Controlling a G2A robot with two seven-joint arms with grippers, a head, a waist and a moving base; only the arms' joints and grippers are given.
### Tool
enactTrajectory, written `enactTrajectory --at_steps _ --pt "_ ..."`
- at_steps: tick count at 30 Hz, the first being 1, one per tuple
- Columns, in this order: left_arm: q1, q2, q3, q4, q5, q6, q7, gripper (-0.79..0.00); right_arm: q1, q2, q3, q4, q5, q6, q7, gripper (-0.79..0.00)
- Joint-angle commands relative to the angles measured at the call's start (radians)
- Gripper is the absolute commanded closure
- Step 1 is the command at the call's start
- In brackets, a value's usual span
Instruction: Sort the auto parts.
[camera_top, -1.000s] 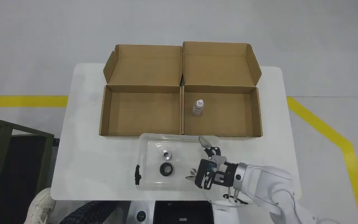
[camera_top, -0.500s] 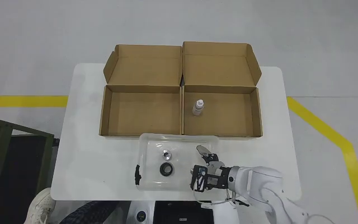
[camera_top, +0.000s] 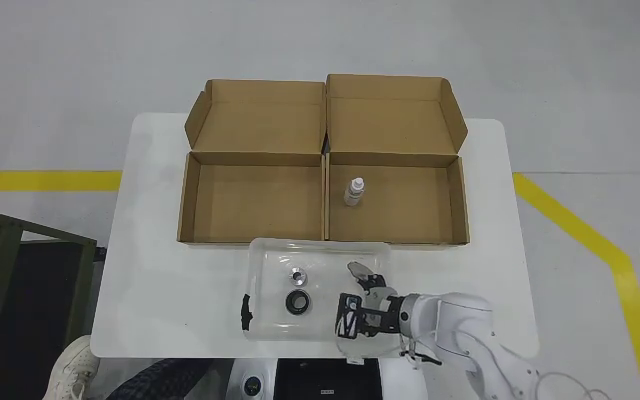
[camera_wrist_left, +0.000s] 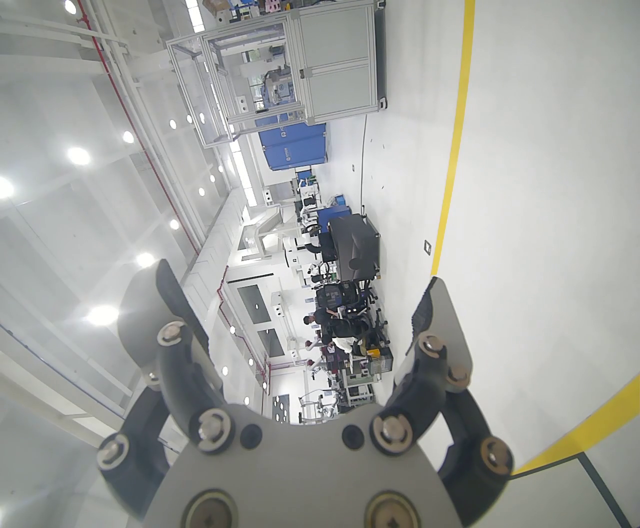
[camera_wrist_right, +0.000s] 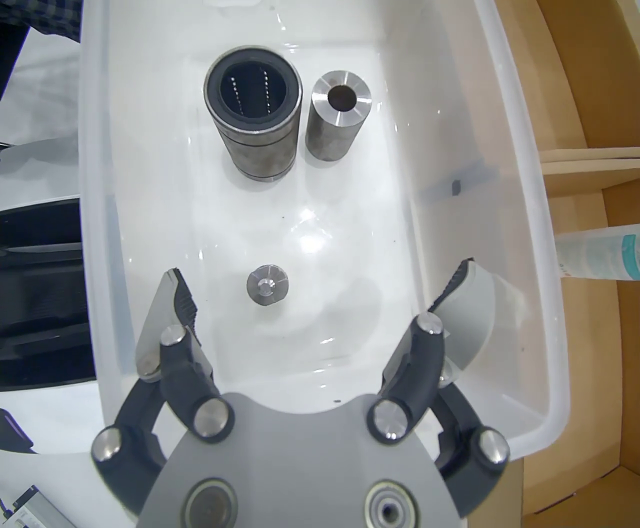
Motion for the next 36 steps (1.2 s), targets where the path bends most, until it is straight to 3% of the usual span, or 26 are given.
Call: enactTrajectory --at_steps 1,9,11,17,24,36 --pt "0.0 0.0 0.0 0.0 0.0 0.0 0.0 -0.785 0.01 -0.001 -0.007 0.011 0.007 0.0 0.011 -0.653" --pt "0.0 0.0 0.0 0.0 0.0 0.0 0.0 -0.785 0.041 -0.002 -0.033 0.043 0.029 0.002 0.048 -0.468" --pt "0.0 0.0 0.0 0.0 0.0 0.0 0.0 -0.785 0.045 -0.002 -0.04 0.046 0.031 0.0 0.058 -0.391" --pt "0.0 0.0 0.0 0.0 0.0 0.0 0.0 -0.785 0.056 -0.001 -0.058 0.052 0.04 -0.005 0.086 -0.314" --pt "0.0 0.0 0.0 0.0 0.0 0.0 0.0 -0.785 0.061 0.001 -0.068 0.043 0.049 -0.002 0.097 0.0" --pt "0.0 0.0 0.0 0.0 0.0 0.0 0.0 -0.785 0.05 0.013 -0.014 0.008 0.101 0.006 -0.014 0.0"
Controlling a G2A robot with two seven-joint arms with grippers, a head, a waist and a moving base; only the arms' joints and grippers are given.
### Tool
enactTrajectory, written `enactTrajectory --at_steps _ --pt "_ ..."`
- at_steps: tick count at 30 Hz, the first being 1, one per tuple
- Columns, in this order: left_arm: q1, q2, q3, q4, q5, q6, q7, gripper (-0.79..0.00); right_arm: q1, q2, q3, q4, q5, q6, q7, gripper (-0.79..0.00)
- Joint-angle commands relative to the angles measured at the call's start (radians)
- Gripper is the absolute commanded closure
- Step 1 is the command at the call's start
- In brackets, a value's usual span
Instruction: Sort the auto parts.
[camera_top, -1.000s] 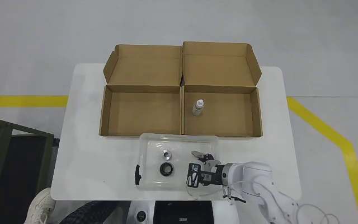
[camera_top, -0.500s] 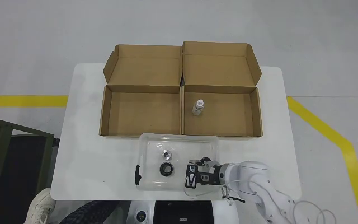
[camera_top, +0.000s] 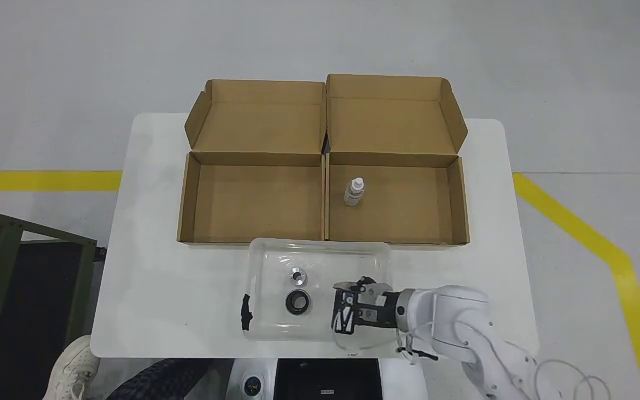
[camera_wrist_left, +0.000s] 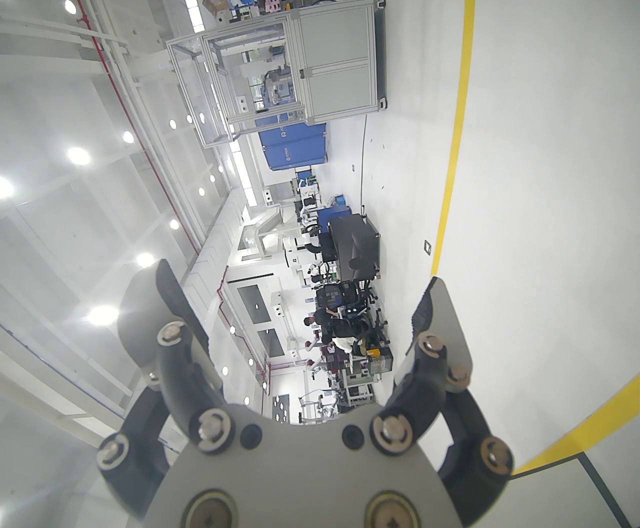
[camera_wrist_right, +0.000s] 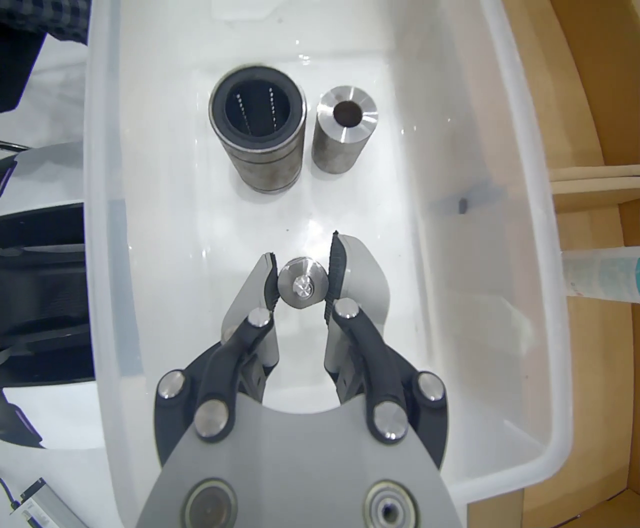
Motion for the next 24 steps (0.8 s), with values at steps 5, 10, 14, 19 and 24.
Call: enactTrajectory --at_steps 5,10,14,19,24 --pt "0.0 0.0 0.0 0.0 0.0 0.0 0.0 -0.785 0.006 0.007 0.042 0.025 0.08 -0.049 -0.134 0.0" --pt "0.0 0.0 0.0 0.0 0.0 0.0 0.0 -0.785 0.013 0.011 0.084 0.056 0.162 -0.086 -0.26 0.0" --pt "0.0 0.0 0.0 0.0 0.0 0.0 0.0 -0.785 0.014 0.014 0.114 0.051 0.163 -0.084 -0.353 0.0" --pt "0.0 0.0 0.0 0.0 0.0 0.0 0.0 -0.785 0.004 0.014 0.137 0.043 0.164 -0.044 -0.484 0.0" --pt "0.0 0.0 0.0 0.0 0.0 0.0 0.0 -0.785 0.0 0.01 0.157 0.044 0.187 0.007 -0.607 0.0"
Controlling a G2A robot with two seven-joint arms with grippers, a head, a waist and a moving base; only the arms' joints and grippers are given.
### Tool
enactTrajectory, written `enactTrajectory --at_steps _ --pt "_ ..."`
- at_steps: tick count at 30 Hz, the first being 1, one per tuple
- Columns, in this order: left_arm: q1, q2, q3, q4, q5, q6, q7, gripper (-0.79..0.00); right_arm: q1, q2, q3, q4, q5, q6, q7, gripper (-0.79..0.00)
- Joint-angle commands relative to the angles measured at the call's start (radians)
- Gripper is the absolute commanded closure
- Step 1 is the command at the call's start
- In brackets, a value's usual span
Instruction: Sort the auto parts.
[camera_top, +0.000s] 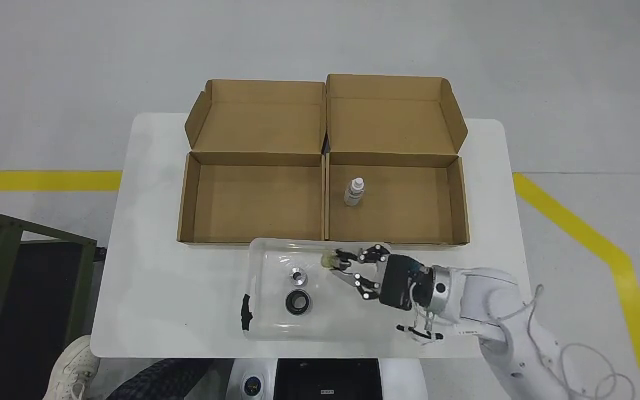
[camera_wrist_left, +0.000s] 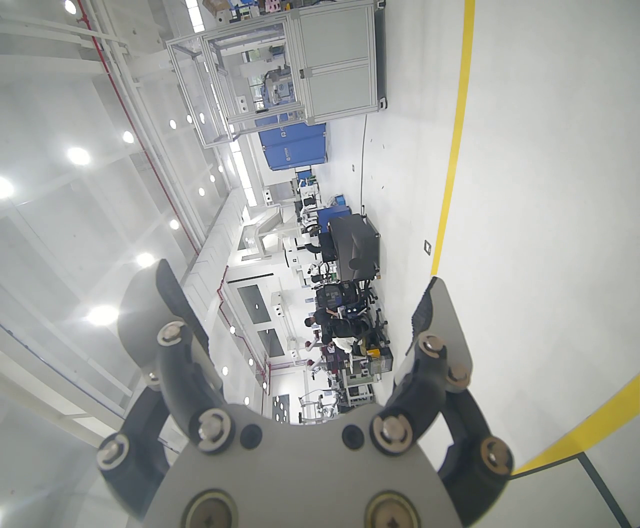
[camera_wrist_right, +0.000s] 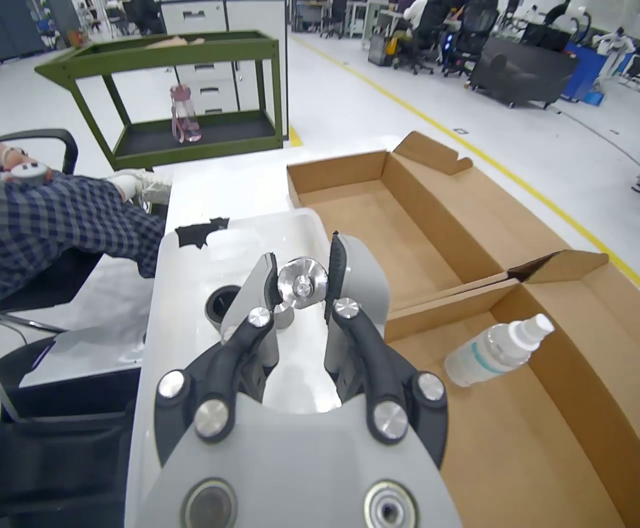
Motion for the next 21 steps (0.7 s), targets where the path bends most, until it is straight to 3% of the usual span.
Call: enactTrajectory --at_steps 1,8,21 --pt "0.0 0.0 0.0 0.0 0.0 0.0 0.0 -0.785 -0.003 -0.001 0.005 -0.002 0.01 0.016 -0.039 0.0" --pt "0.0 0.0 0.0 0.0 0.0 0.0 0.0 -0.785 -0.023 -0.004 0.042 -0.006 0.053 0.069 -0.17 0.0" --pt "0.0 0.0 0.0 0.0 0.0 0.0 0.0 -0.785 -0.057 -0.007 0.081 -0.022 0.077 0.113 -0.301 0.0"
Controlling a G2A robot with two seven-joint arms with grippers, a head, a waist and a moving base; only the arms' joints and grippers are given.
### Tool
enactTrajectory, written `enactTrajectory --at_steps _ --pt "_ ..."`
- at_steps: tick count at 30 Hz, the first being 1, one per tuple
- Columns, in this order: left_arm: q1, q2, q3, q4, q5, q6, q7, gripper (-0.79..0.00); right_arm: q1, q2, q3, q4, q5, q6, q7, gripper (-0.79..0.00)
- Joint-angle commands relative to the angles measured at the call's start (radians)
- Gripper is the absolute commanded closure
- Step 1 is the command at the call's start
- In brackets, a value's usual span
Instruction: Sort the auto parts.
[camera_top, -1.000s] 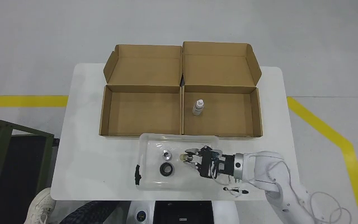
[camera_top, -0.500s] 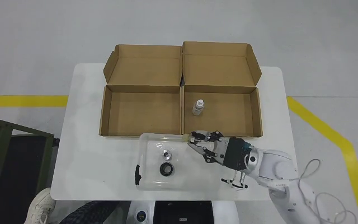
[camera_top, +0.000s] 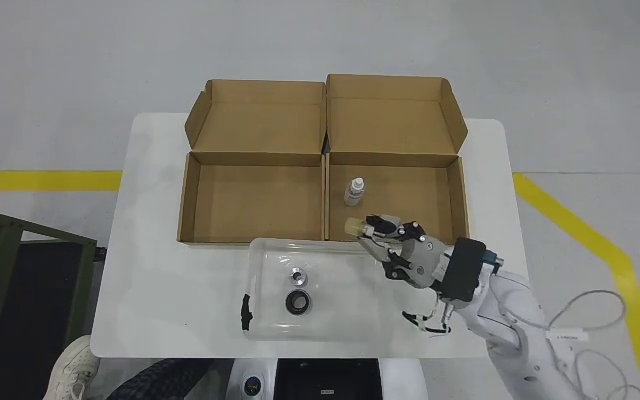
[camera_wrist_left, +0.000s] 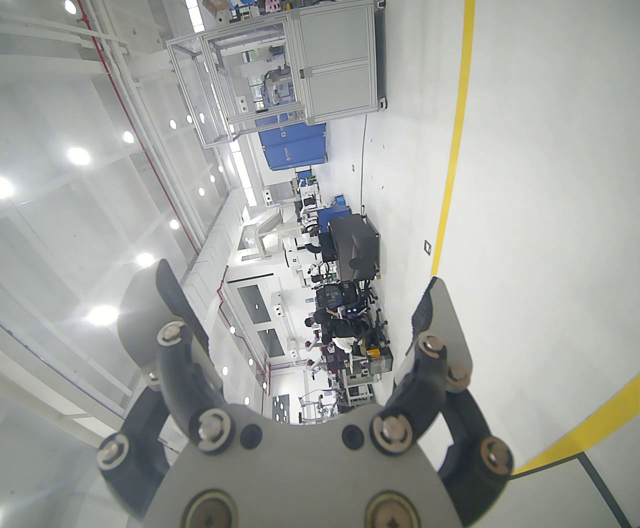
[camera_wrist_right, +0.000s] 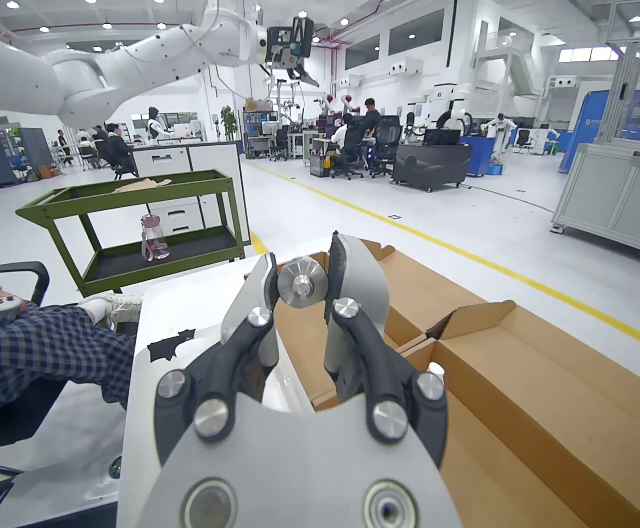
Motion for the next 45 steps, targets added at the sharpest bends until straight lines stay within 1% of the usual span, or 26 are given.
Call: enactTrajectory --at_steps 1,9,13,17,27,34,40,45 --pt "0.0 0.0 0.0 0.0 0.0 0.0 0.0 -0.785 -0.003 -0.001 0.004 0.001 0.001 0.003 -0.016 0.0" --pt "0.0 0.0 0.0 0.0 0.0 0.0 0.0 -0.785 -0.012 -0.002 0.01 0.002 -0.005 -0.001 -0.041 0.0" --pt "0.0 0.0 0.0 0.0 0.0 0.0 0.0 -0.785 -0.005 -0.002 0.008 0.008 -0.019 -0.011 -0.015 0.0" --pt "0.0 0.0 0.0 0.0 0.0 0.0 0.0 -0.785 0.006 -0.002 0.009 0.012 -0.04 -0.001 0.029 0.0" --pt "0.0 0.0 0.0 0.0 0.0 0.0 0.0 -0.785 0.044 0.004 0.039 0.035 -0.07 0.023 0.219 0.0" --pt "0.0 0.0 0.0 0.0 0.0 0.0 0.0 -0.785 0.101 0.007 0.064 0.076 -0.034 0.048 0.403 0.0" --pt "0.0 0.0 0.0 0.0 0.0 0.0 0.0 -0.785 0.174 0.007 0.043 0.123 -0.018 0.06 0.572 0.0" --pt "0.0 0.0 0.0 0.0 0.0 0.0 0.0 -0.785 0.247 0.001 -0.006 0.191 -0.005 0.078 0.683 0.0"
